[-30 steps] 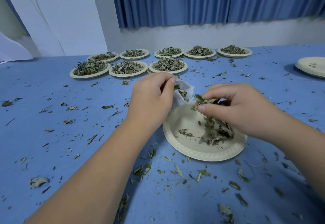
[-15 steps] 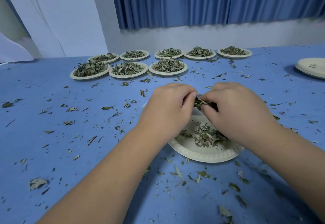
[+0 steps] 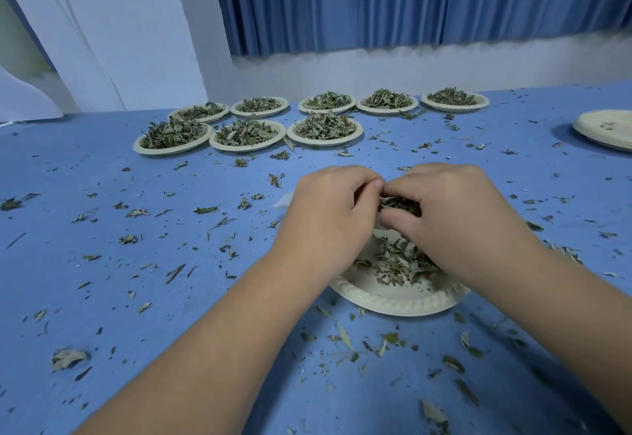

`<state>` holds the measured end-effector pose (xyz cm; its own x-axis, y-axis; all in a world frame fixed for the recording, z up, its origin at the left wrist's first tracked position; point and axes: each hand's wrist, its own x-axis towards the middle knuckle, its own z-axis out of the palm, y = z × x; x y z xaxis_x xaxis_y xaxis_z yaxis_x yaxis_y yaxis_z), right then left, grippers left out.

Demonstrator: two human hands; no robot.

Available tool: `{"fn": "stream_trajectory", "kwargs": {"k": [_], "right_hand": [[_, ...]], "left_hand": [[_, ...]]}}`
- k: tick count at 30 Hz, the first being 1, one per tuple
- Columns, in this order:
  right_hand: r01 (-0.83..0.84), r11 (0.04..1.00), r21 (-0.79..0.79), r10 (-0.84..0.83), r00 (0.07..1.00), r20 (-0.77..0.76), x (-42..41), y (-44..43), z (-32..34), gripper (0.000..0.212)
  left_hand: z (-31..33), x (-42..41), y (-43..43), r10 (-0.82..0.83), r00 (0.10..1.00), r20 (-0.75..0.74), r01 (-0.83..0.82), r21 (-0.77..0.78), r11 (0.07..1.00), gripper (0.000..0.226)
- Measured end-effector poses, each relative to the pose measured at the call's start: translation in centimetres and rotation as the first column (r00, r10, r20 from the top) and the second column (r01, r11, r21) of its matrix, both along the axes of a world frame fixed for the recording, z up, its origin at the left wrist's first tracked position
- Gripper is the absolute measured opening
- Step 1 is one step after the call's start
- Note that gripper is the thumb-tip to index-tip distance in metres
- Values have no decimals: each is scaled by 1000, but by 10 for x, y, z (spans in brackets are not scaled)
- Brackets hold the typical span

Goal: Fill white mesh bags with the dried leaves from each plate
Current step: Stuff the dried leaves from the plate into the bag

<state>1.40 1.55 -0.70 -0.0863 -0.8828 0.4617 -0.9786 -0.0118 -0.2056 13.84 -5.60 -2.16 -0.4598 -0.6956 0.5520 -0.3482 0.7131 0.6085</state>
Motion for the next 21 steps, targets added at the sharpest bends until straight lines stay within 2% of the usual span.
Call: {"fn": "stream_trajectory", "kwargs": {"k": [5,12,17,21], "right_hand": [[-69,997,-43,76,981,181,-3,2,-3,24],[50,984,-170,-12,976,218,0,-2,-5,15],[-30,989,-146,64,971,231,-3,-3,-5,5],[-103,983,-151,146,939,312,-6,0,-4,20]], "left_hand": [[1,1,-1,12,996,-88,-1,117,993,19],[1,-1,3,-8,995,-101,25,166,986,21],[2,-1,3,-15,995,-101,34,186,982,22],[3,0,-1,15,990,-138,16,223,975,21]]}}
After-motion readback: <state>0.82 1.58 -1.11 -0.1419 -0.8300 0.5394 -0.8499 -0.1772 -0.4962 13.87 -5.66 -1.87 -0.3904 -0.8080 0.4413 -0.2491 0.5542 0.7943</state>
